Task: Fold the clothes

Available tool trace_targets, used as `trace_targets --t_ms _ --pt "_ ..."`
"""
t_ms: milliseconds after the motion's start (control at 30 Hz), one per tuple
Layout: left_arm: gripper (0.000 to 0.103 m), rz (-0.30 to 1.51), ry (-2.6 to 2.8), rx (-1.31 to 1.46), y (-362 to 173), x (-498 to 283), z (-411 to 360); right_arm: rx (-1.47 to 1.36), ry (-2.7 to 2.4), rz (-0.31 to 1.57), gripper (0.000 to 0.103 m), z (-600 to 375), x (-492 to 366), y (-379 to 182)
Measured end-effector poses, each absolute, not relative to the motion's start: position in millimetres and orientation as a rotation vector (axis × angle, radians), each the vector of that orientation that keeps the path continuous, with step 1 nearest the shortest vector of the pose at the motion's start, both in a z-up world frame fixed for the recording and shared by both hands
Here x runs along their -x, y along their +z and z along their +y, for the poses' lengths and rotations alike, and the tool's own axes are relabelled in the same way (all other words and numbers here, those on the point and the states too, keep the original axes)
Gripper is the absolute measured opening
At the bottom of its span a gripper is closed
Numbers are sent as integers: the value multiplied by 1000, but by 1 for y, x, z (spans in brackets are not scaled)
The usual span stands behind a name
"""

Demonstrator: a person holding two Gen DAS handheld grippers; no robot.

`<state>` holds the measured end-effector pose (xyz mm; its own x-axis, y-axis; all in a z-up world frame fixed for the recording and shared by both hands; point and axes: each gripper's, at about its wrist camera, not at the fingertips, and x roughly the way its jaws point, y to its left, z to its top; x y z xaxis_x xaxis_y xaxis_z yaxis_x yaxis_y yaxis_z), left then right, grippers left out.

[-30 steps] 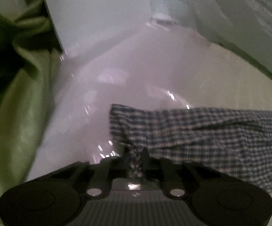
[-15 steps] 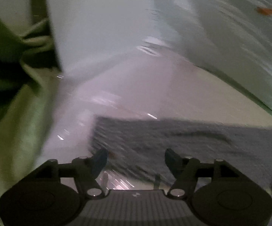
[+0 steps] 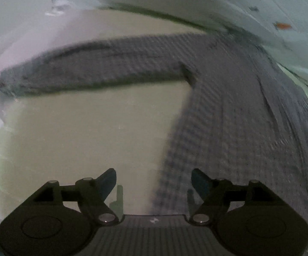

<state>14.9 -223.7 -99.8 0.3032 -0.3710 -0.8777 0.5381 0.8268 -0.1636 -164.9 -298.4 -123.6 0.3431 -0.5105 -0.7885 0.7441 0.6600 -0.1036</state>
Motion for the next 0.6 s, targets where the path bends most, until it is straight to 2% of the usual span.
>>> trace_targets --t_ms 67,167,267,333,367,400,433,467,500,533,600 --pt "78 1135 -600 -192 -106 1 -231 -303 -814 910 90 -311 177 -126" --pt "78 1164 -559 -191 -116 16 -236 -323 -764 930 80 -325 191 -131" --pt "78 1161 -505 -175 -122 26 -236 -350 -710 942 66 -330 201 -133" --pt "75 1146 -468 -161 -122 31 -234 -372 -669 947 51 -334 207 -135" --pt "69 1135 -446 -157 -121 32 -233 -386 -646 950 35 -337 210 -136" --pt "63 1122 -418 -157 -119 35 -232 -391 -624 949 23 -337 213 -136" --pt "46 1109 -387 -157 -118 36 -231 -397 -602 948 9 -338 215 -136" --pt "18 1096 -350 -156 -118 36 -230 -388 -574 952 2 -340 215 -136" --pt "5 1083 -314 -155 -117 35 -228 -379 -547 956 1 -341 215 -135" --pt "1 1080 -289 -133 -116 34 -225 -363 -529 941 1 -341 217 -129" --pt "0 1097 -272 -43 -111 31 -213 -382 -498 872 1 -343 227 -112"
